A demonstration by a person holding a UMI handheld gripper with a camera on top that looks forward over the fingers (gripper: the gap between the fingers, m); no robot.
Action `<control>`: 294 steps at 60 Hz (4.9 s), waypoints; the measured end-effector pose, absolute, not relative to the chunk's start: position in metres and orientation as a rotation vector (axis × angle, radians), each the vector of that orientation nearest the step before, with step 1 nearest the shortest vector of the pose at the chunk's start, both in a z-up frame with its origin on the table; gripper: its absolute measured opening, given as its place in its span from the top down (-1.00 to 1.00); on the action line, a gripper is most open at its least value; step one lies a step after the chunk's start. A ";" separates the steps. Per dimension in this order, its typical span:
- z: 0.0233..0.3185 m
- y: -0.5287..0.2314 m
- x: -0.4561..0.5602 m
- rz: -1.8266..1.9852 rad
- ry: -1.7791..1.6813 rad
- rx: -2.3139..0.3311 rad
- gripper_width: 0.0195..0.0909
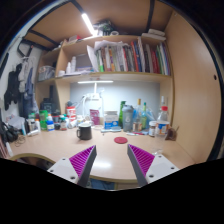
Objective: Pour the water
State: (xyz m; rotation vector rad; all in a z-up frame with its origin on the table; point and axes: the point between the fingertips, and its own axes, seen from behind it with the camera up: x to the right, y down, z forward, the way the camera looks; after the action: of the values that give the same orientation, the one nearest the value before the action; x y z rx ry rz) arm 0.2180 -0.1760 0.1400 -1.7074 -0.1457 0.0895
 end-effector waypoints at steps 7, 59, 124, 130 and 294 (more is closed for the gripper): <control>0.127 -0.150 0.273 0.004 -0.089 -1.707 -0.45; 0.084 0.074 0.443 -0.211 0.018 -1.660 -0.26; 0.211 0.255 0.142 -1.532 -1.437 -0.774 0.30; 0.212 0.258 0.126 -1.612 -1.514 -0.638 0.30; 0.179 -0.145 0.276 0.272 -0.057 -1.632 -0.63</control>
State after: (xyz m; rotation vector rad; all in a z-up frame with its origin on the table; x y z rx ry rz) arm 0.2760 -0.1449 0.1789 -1.6318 -0.0567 0.2719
